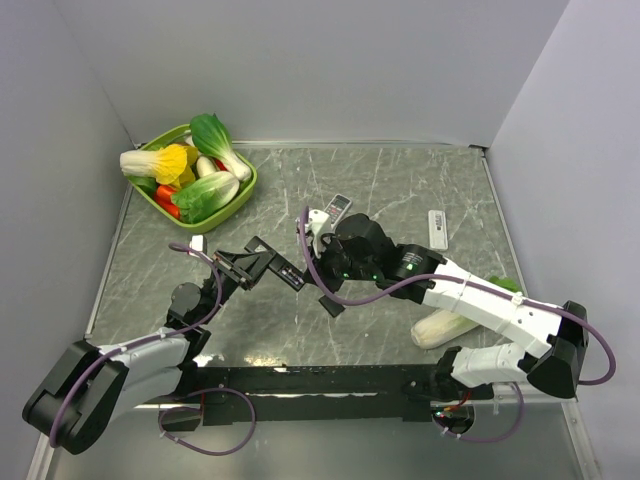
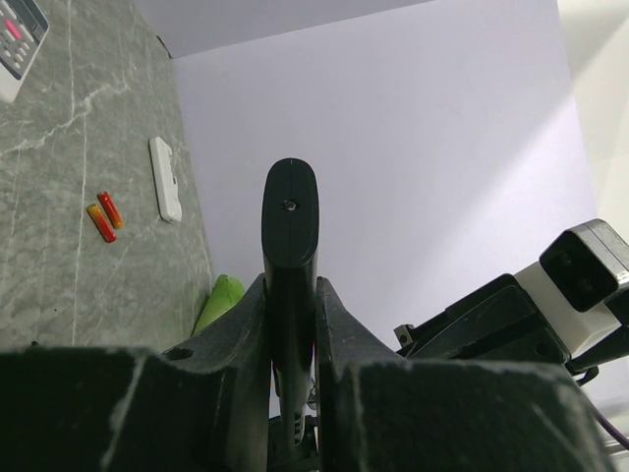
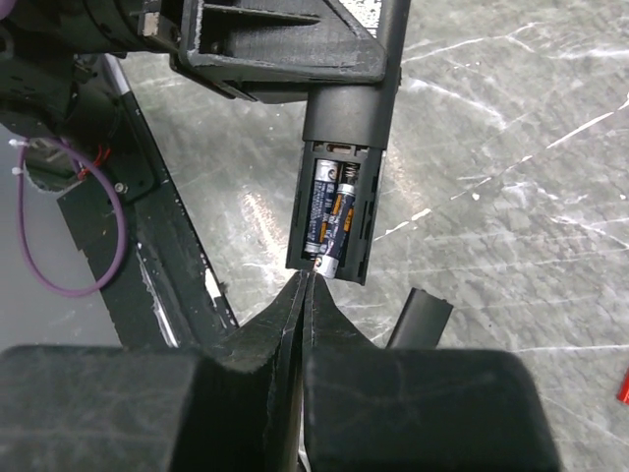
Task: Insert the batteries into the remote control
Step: Load the battery into the remote control.
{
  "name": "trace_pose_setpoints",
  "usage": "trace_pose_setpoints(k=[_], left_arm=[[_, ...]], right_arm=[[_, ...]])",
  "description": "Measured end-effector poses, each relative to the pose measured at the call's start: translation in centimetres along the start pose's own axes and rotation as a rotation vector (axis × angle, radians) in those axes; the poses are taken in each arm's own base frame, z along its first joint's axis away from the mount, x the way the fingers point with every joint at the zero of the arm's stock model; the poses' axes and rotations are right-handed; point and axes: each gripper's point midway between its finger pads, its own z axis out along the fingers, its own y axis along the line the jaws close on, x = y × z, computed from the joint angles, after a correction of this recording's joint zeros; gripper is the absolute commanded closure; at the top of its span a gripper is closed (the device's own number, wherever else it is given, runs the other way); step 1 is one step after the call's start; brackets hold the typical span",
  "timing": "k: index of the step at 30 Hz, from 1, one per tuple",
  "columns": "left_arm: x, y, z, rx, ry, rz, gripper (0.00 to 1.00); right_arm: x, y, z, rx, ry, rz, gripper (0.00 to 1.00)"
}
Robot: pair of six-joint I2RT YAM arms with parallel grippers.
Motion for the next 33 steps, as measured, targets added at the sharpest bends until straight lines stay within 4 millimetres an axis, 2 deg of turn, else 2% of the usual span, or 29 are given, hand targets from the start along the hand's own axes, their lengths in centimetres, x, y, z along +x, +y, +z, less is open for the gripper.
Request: trace_pose_setpoints(k=[14, 33], left_arm=[[0.0, 0.0, 0.0, -0.001, 0.000, 0.000, 0.98], [0.0, -1.0, -0.2, 0.031, 0.004, 0.005, 0.98]], right_arm=[[1.2, 0.2, 0.3, -0.019, 0.048, 0.009, 1.00], [1.3, 0.1, 0.8, -0.012, 0.052, 0.016, 1.00]])
